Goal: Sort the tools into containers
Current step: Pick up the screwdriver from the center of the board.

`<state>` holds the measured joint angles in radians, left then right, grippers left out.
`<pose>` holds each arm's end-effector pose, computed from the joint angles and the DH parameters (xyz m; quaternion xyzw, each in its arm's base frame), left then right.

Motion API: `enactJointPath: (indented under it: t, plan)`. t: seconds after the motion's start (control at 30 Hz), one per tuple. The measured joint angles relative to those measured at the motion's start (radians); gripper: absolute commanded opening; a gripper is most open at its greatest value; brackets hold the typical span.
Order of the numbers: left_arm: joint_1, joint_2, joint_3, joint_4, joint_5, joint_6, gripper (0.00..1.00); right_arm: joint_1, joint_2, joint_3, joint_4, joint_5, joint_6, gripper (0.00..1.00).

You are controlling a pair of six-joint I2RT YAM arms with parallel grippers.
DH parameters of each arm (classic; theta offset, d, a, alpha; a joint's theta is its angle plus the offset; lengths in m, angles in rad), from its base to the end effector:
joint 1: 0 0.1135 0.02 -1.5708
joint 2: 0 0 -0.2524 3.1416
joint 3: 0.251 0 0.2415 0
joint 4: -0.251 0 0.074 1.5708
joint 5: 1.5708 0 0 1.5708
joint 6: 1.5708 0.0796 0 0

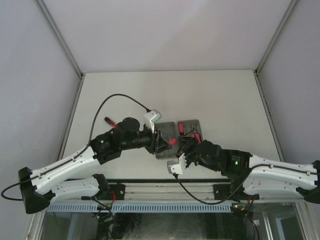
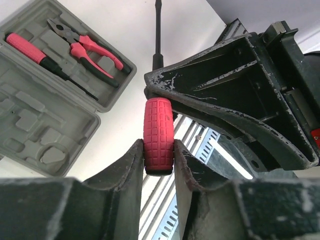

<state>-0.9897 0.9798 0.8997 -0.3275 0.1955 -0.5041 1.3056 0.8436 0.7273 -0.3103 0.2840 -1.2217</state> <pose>0.1281 -0.2233 0.3039 0.2520 0.7943 -0.4313 0.3458 0.0814 0.2146 0.2722 -0.7702 0.3247 -0.0964 0.5405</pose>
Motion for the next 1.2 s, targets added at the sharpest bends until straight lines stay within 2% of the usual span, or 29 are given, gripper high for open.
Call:
enactJointPath:
  t: [0.17,0.27,0.6,0.77,1.0,1.2]
  plan:
    - [-0.003,0.003,0.008,-0.004,0.002,0.0,0.06,0.001,0.0,0.0,0.001,0.004,0.0,0.0]
    - [-0.003,0.003,0.008,-0.005,0.002,0.0,0.0,0.003,0.0,0.0,0.001,0.005,0.0,0.04]
    - [-0.002,0.003,0.021,-0.021,-0.039,0.003,0.0,0.011,-0.034,0.0,-0.002,-0.005,0.018,0.5]
    - [0.001,-0.011,0.021,-0.042,-0.098,0.012,0.0,0.018,-0.1,-0.008,0.0,-0.029,0.081,0.54]
    - [0.01,-0.113,0.017,-0.043,-0.203,0.019,0.0,0.019,-0.237,-0.137,0.163,-0.031,0.345,0.56]
    - [0.011,-0.206,-0.016,-0.006,-0.279,0.019,0.0,0.019,-0.256,-0.177,0.318,-0.011,0.729,0.57]
